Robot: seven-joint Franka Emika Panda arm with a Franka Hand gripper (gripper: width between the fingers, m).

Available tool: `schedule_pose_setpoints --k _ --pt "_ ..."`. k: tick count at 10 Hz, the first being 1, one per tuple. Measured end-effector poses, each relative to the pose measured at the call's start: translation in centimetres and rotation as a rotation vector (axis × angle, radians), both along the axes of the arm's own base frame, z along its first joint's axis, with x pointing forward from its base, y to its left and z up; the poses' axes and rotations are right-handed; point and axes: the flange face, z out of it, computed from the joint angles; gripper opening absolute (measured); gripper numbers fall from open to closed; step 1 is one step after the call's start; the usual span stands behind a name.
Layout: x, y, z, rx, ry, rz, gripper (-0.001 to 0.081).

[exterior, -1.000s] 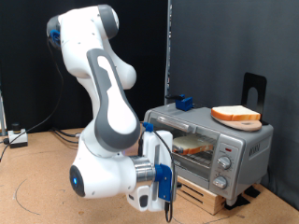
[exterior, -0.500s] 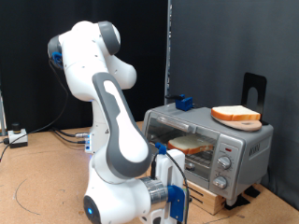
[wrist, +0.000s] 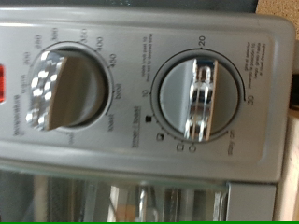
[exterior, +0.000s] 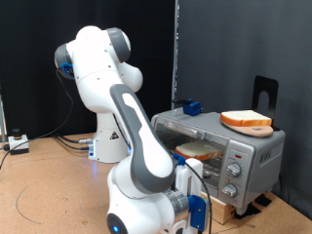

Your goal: Make a piece of toast with the oven

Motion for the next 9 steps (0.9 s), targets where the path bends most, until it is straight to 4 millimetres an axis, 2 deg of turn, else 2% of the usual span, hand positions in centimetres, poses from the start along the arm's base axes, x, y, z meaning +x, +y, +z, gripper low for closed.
schedule_pose_setpoints --k 4,7,8,9 --pt "0.3 3.4 -0.4 -0.013 -0.016 0.018 0.0809" --pt "0.4 4.8 -0.8 -0.002 -0.014 0.012 0.0809" --pt "0.4 5.0 -1.0 0.001 -0.011 0.007 0.0785" --pt "0.4 5.2 -1.1 0.002 -0.008 0.005 0.0655"
